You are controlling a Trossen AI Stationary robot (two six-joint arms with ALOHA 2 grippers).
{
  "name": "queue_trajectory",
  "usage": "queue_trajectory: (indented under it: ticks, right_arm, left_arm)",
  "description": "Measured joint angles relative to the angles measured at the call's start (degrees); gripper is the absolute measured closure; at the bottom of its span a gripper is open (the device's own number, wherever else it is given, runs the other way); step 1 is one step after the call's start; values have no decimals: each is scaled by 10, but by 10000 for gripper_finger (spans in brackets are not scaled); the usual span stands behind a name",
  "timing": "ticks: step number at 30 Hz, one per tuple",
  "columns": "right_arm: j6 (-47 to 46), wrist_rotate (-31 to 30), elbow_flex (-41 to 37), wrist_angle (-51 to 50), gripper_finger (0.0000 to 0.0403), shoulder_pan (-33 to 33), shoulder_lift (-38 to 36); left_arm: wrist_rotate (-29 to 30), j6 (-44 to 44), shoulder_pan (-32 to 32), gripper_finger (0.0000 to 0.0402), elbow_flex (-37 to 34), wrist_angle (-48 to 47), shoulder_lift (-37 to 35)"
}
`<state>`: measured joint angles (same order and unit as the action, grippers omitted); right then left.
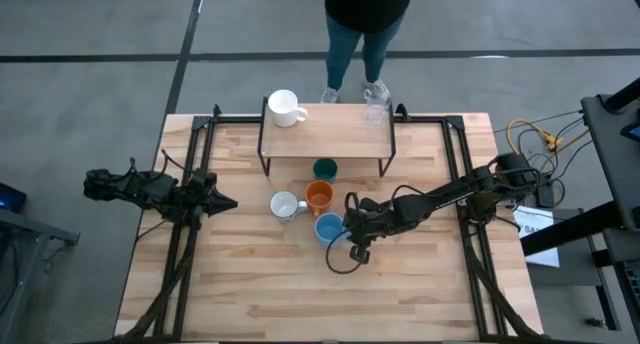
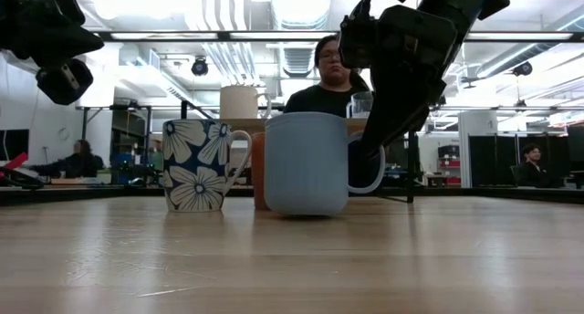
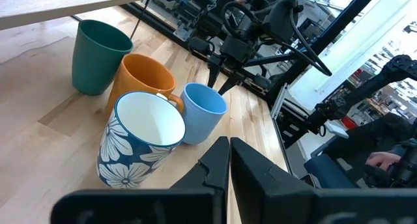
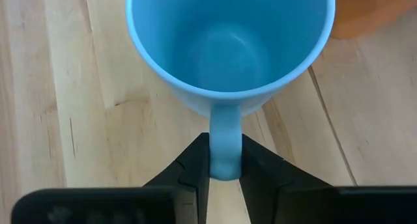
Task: Stack small to large cups/mugs on shelf
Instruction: Put the blue mug on the shelf
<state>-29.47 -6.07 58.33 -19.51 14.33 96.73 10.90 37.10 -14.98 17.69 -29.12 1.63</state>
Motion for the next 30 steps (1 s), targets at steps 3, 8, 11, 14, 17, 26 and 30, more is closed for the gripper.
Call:
queue_trajectory:
  ticks: [3, 8, 11, 14, 17, 26, 30]
  right_arm:
    - [2, 0, 0, 0, 338, 0, 0]
    - [10, 0, 0, 0, 338, 0, 0]
    - [12, 0, 0, -1, 339, 0, 0]
    - [14, 0, 0, -2, 350, 0, 0]
    - [16, 0, 0, -2, 359, 0, 0]
    - [25, 0, 0, -4, 359, 0, 0]
    - [30, 0, 0, -12, 359, 0, -1]
  left_arm:
    - [0, 0, 0, 402, 0, 0, 0]
    - [0, 0, 0, 402, 0, 0, 0]
    - [0, 0, 0, 402, 0, -1, 0]
    - [0, 0, 0, 402, 0, -2, 0]
    - [0, 0, 0, 402, 0, -2, 0]
    - [0, 0, 0, 402, 0, -2, 0]
    - [0, 0, 0, 402, -1, -2, 0]
